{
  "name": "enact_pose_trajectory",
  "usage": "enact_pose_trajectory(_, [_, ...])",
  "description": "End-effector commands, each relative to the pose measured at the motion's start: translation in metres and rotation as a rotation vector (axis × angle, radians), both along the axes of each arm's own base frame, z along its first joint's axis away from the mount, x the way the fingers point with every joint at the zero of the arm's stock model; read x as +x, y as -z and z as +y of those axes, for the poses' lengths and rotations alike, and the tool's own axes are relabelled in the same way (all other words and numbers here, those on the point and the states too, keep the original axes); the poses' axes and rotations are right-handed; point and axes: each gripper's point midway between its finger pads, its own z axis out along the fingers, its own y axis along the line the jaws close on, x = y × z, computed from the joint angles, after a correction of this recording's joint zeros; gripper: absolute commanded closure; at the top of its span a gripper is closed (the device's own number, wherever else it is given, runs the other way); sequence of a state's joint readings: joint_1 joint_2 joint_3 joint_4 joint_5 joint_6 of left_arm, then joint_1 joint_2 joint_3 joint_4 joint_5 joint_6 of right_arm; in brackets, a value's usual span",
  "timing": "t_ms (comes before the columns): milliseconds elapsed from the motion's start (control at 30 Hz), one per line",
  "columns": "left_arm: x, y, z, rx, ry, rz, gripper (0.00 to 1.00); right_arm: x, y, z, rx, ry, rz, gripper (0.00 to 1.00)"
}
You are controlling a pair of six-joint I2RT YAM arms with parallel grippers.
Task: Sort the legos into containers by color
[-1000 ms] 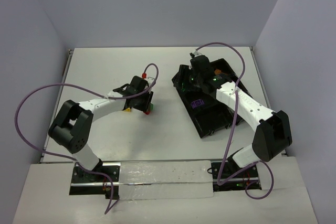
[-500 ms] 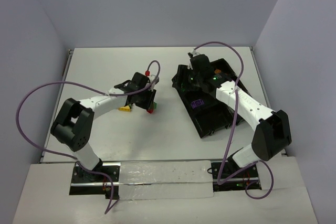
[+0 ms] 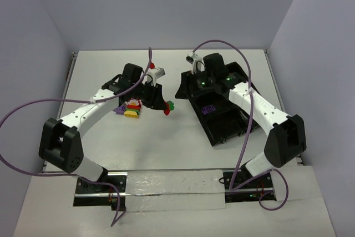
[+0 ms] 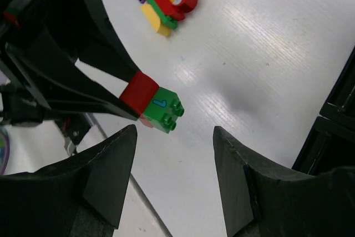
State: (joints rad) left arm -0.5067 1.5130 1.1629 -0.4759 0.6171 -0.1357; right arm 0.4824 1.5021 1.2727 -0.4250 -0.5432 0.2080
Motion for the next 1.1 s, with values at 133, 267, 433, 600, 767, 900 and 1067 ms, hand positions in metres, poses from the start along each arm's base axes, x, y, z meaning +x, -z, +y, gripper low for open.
enact_pose_trajectory(133, [-0.008,-0.062,-0.004,-0.196,0.093,-0.047,1.00,-0.020,-0.012,-0.005,-0.012,-0.277,-0.025,0.38])
enact_pose_trajectory(267, [-0.008,-0.073,-0.002,-0.212,0.108,-0.063,1.00,-0.024,-0.014,-0.001,0.008,-0.317,-0.019,0.38])
enact_pose_trajectory(433, [-0.012,-0.080,-0.002,-0.235,0.137,-0.060,1.00,-0.026,-0.015,0.010,0.013,-0.350,-0.019,0.37])
enact_pose_trajectory(600, [-0.012,-0.078,-0.002,-0.239,0.131,-0.062,1.00,-0.029,-0.019,0.022,0.026,-0.392,-0.031,0.36])
enact_pose_trajectory(767, [-0.013,-0.078,0.000,-0.227,0.123,-0.071,1.00,-0.034,-0.024,0.030,0.061,-0.427,-0.026,0.33])
enact_pose_trajectory(900, [-0.013,-0.082,0.001,-0.231,0.120,-0.087,1.00,-0.039,-0.026,0.038,0.098,-0.474,-0.008,0.32])
enact_pose_trajectory(1067, [-0.017,-0.085,0.002,-0.240,0.126,-0.104,1.00,-0.047,-0.035,0.046,0.171,-0.545,0.017,0.32])
